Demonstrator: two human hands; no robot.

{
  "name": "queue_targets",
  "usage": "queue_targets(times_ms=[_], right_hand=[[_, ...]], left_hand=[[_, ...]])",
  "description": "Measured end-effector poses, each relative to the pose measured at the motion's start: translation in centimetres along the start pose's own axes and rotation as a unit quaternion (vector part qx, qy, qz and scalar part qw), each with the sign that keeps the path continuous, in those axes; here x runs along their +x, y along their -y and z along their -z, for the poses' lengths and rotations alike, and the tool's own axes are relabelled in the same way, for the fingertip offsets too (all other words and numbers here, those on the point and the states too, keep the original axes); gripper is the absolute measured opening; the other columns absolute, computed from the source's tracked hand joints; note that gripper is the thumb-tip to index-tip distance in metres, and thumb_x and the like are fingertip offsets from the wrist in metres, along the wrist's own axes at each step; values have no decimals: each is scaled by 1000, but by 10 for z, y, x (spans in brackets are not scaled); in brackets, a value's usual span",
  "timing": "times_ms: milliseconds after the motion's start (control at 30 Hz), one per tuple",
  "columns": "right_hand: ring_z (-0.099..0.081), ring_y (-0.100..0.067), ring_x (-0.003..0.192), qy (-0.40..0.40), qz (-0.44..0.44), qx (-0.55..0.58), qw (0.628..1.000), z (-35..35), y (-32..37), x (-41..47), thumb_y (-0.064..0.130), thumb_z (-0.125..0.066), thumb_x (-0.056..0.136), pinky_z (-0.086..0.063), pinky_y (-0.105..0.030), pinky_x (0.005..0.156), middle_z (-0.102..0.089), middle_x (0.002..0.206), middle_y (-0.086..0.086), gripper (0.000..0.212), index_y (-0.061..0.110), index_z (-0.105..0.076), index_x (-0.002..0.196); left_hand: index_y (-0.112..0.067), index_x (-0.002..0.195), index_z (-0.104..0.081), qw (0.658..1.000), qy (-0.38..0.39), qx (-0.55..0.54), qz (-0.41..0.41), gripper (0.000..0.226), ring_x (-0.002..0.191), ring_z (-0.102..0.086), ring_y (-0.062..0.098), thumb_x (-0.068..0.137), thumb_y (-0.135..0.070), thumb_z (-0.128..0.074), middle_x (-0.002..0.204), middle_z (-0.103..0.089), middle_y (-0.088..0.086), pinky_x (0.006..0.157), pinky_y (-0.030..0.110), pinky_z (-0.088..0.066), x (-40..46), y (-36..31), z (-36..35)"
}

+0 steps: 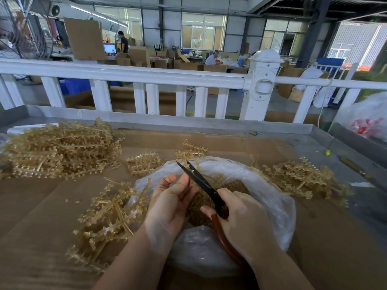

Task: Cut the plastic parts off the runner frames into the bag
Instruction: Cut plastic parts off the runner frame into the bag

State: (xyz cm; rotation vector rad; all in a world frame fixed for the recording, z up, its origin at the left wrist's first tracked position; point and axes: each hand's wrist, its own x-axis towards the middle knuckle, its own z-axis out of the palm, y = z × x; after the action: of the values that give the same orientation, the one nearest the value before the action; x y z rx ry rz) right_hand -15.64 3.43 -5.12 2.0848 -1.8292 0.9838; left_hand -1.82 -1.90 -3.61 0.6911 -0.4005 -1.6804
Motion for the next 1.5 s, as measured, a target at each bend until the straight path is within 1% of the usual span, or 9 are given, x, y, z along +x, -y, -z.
queue_targets(times_ms=[133, 300, 467, 600, 733, 933, 1133, 1300, 1500], right_hand=[[-43, -5, 55, -17, 10, -4, 1000, 0, -1, 1, 51, -70, 76, -30, -17, 53, -51, 59, 13, 28, 25, -60, 77], [-39, -2, 55, -23, 13, 7, 1000, 1, -1, 2, 50, -71, 75, -19, -4, 55, -52, 57, 13, 28, 24, -62, 76], [-48, -7, 57, 4, 6, 16, 1000, 2, -1, 1, 58, -59, 79, -33, -18, 53, -54, 60, 12, 33, 25, -61, 80], [-51, -7, 60, 6, -1, 4, 1000, 3, 0, 0, 60, -55, 78, -31, -14, 53, -56, 63, 12, 32, 28, -61, 81], [-54, -9, 60, -4, 5, -9, 1000, 2, 0, 0, 57, -58, 79, -41, -20, 54, -58, 63, 11, 32, 26, -63, 82], [-49, -6, 55, 3, 15, -7, 1000, 1, 1, 1, 56, -53, 81, -37, -17, 52, -56, 61, 11, 34, 24, -62, 81], [-40, -4, 53, -1, 22, 0, 1000, 1, 1, 2, 51, -63, 81, -29, -14, 52, -51, 57, 12, 30, 21, -60, 77], [-44, -6, 53, 18, 20, 17, 999, 2, 0, 2, 59, -48, 82, -35, -18, 52, -51, 58, 11, 39, 22, -60, 77], [-49, -9, 57, 37, 21, 24, 999, 2, -2, 1, 63, -42, 82, -38, -21, 54, -52, 60, 11, 44, 23, -59, 80]], left_hand=[[-15, 75, -47, 1000, 2, 0, -6, 23, 53, -66, 11, 84, 3, -58, 61, -68, 3, 52, 19, -55, 2, 2, 0], [-15, 75, -47, 1000, -1, 0, -18, 24, 55, -67, 11, 82, 5, -59, 63, -69, 4, 52, 19, -55, 4, 3, 1], [-15, 73, -48, 1000, -4, -1, -18, 24, 57, -67, 12, 82, 5, -59, 68, -68, 6, 52, 19, -55, 4, 3, 2], [-14, 73, -47, 1000, -8, -6, -16, 26, 55, -67, 12, 86, 7, -56, 65, -67, 6, 51, 19, -54, 4, 3, 1], [-13, 72, -46, 1000, 2, -4, -15, 27, 56, -67, 12, 86, 7, -55, 65, -68, 7, 52, 19, -55, 5, 3, 1], [-13, 70, -46, 1000, 15, 1, -11, 27, 56, -67, 12, 85, 7, -55, 65, -68, 7, 51, 19, -54, 5, 2, 2], [-13, 69, -46, 1000, 13, 4, -10, 27, 57, -67, 13, 84, 8, -55, 66, -67, 7, 51, 19, -54, 6, 2, 3], [-13, 69, -46, 1000, 13, 7, -14, 27, 56, -67, 12, 84, 7, -55, 65, -67, 7, 51, 19, -55, 5, 2, 2], [-13, 68, -47, 1000, 11, -5, -8, 28, 56, -68, 15, 84, 9, -54, 67, -68, 9, 51, 21, -55, 3, 0, 1]])
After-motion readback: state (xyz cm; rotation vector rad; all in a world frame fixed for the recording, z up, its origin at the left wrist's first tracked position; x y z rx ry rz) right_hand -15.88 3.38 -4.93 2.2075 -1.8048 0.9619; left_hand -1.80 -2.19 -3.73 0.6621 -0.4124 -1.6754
